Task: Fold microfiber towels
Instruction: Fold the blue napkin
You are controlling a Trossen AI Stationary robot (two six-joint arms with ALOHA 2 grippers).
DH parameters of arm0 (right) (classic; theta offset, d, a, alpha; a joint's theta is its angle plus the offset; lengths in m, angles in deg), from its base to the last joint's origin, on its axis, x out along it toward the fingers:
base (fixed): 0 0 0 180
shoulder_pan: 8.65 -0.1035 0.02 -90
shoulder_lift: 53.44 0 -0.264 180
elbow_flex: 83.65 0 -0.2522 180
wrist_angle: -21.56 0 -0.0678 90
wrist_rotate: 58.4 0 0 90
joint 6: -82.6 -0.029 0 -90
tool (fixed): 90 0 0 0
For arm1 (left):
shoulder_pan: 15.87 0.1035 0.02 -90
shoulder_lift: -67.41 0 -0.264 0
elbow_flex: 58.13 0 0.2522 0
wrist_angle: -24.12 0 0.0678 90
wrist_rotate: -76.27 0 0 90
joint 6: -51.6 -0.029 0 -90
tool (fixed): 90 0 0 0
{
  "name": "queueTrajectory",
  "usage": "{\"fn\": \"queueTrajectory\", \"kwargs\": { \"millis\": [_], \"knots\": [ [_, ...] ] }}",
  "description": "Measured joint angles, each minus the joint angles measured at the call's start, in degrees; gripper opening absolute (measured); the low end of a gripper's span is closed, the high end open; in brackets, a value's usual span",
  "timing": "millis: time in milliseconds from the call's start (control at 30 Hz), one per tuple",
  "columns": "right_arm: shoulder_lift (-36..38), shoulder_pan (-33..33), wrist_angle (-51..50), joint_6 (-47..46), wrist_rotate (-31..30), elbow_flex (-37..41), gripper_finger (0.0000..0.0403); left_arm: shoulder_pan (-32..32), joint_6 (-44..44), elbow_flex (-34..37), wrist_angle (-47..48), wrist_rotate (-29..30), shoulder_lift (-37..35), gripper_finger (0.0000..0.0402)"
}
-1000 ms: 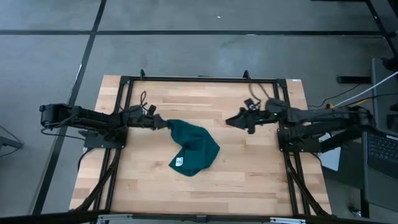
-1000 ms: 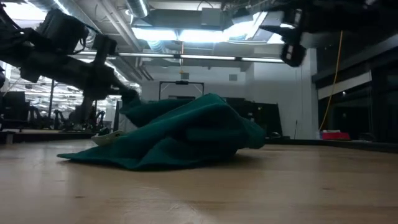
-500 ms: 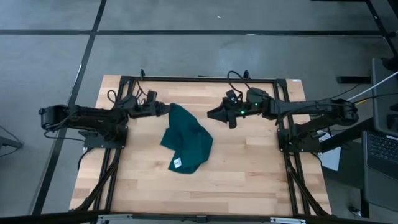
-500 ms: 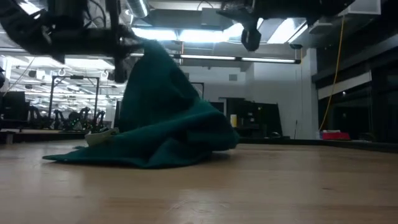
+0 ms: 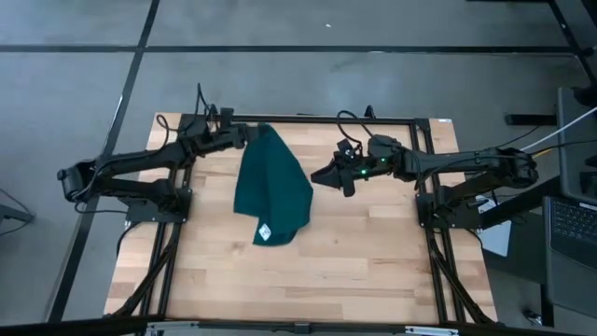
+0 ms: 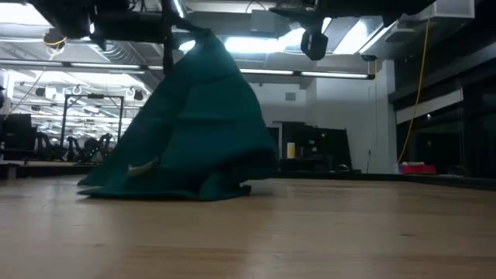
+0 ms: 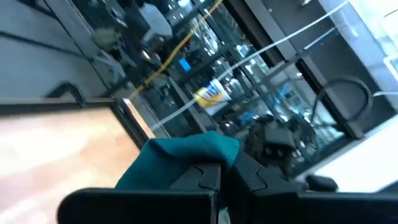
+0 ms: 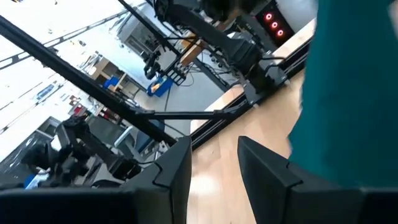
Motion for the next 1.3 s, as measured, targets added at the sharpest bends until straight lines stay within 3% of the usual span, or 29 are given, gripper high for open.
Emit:
{"fn": "queueTrajectory", "kwargs": {
  "millis": [167,300,567,733,900,1167,1300],
  "knots": [
    [0.01,-0.14,0.31,-0.29,-0.66,0.0,0.0135,1.69,-4.53,-5.45,9.63,0.55,0.0,0.0002],
    [0.02,-0.16,0.75,-0.29,-0.73,0.0,0.0135,1.58,-7.43,-8.71,17.08,5.83,0.04,0.0002],
    [0.02,0.02,0.73,1.14,-3.26,0.0,0.0135,-0.71,-8.93,-16.72,17.13,11.48,7.32,0.0002],
    [0.03,0.02,0.72,1.4,-5.61,0.0,0.0135,-1.54,-11.66,-26.49,14.7,9.24,17.85,0.0002],
    [0.03,0.02,0.71,1.64,-8.02,0.0,0.0135,-1.01,-16.46,-38.97,16.45,2.99,26.62,0.0002],
    [0.02,0.02,0.71,2.46,-8.35,0.0,0.0135,1.47,-34.0,-59.17,40.78,0.64,32.17,0.0002],
    [0.02,0.02,0.68,3.65,-10.0,0.0,0.0135,2.88,-39.02,-65.89,47.54,1.13,32.02,0.0002]
  ]
}}
